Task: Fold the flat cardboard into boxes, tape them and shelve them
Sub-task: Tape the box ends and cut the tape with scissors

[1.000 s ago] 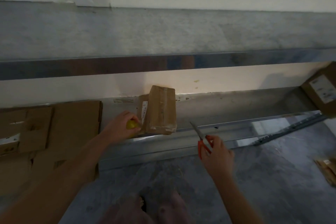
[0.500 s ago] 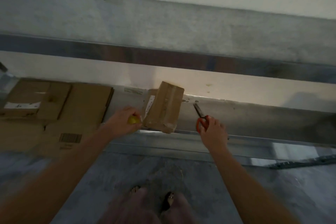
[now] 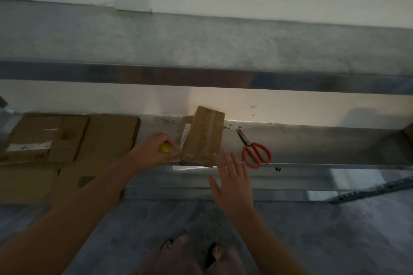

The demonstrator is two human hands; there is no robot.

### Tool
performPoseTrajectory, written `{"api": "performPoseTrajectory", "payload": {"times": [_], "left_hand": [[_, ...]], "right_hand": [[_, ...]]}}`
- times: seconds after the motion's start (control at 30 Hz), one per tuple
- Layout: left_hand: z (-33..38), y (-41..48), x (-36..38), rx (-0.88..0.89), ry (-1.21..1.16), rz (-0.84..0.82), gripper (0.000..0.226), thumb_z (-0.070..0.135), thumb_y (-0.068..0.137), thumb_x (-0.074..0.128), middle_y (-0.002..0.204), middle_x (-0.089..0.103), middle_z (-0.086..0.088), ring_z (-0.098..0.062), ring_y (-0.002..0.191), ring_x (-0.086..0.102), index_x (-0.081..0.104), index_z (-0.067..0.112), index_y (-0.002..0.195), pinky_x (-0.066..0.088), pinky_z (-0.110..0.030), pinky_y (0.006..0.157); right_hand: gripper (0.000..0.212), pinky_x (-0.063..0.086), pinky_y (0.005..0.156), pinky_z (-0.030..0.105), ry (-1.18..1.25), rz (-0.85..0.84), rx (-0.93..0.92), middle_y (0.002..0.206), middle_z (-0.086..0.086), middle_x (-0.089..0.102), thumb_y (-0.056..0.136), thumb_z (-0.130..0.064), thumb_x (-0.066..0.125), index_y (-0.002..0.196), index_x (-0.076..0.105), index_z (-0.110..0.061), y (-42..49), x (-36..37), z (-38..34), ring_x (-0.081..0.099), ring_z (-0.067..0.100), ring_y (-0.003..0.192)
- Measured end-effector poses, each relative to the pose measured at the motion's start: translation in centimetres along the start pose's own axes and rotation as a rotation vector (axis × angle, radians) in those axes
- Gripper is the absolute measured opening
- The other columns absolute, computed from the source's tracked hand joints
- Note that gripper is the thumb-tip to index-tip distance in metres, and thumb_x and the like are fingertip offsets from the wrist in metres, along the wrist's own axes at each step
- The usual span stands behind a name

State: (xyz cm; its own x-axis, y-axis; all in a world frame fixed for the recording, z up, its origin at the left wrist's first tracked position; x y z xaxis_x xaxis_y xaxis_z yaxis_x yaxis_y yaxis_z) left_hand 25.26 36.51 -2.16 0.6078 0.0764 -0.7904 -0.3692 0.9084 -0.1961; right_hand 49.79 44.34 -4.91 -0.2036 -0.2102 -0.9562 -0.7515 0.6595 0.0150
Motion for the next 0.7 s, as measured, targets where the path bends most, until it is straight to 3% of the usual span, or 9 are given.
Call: {"api": "performPoseTrajectory", "payload": {"times": [0.3, 0.53, 0.7], "left_hand": [[-1.7, 0.8, -0.2, 0.105, 0.006, -0.095, 0.022, 0.033, 0.082, 0.073, 0.099, 0.051, 0.009, -0.008, 0.092, 0.051, 0.060, 0.025, 0.098, 0.037, -0.019, 0.073], [-3.7, 1.4, 0.1, 0.196, 0.032, -0.160, 0.021, 0.036, 0.082, 0.072, 0.098, 0.047, 0.015, -0.002, 0.088, 0.049, 0.057, 0.030, 0.097, 0.037, -0.017, 0.072], [-4.1, 2.0, 0.7, 0.242, 0.043, -0.195, 0.019, 0.031, 0.084, 0.070, 0.100, 0.050, 0.009, -0.008, 0.091, 0.050, 0.057, 0.025, 0.096, 0.039, -0.023, 0.076]], "right_hand": [[0.055, 0.006, 0.122, 0.049, 0.019, -0.087, 0.117, 0.164, -0.003, 0.013, 0.101, -0.049, 0.031, 0.153, 0.016, -0.040, 3.3, 4.2, -4.7, -0.005, 0.022, 0.152], [0.060, -0.001, 0.120, 0.046, -0.068, -0.100, 0.083, 0.164, -0.008, -0.001, 0.102, -0.047, 0.034, 0.152, 0.000, -0.045, 3.5, 5.4, -4.4, -0.018, 0.019, 0.149], [0.063, -0.004, 0.119, 0.046, -0.111, -0.144, 0.042, 0.161, -0.012, -0.013, 0.102, -0.047, 0.030, 0.149, -0.012, -0.049, 3.6, 5.5, -3.9, -0.025, 0.017, 0.147]]}}
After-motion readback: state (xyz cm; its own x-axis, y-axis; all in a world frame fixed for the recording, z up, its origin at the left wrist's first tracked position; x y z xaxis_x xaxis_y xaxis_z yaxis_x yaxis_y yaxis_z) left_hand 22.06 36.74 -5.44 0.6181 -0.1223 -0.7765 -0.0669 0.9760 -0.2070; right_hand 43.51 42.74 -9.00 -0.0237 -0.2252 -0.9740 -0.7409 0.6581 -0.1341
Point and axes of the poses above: each hand's wrist, its own y-axis towards the middle knuckle, its own x-axis out of the palm, z = x × y, the point moved 6 cm from there along y, towards the middle knuckle
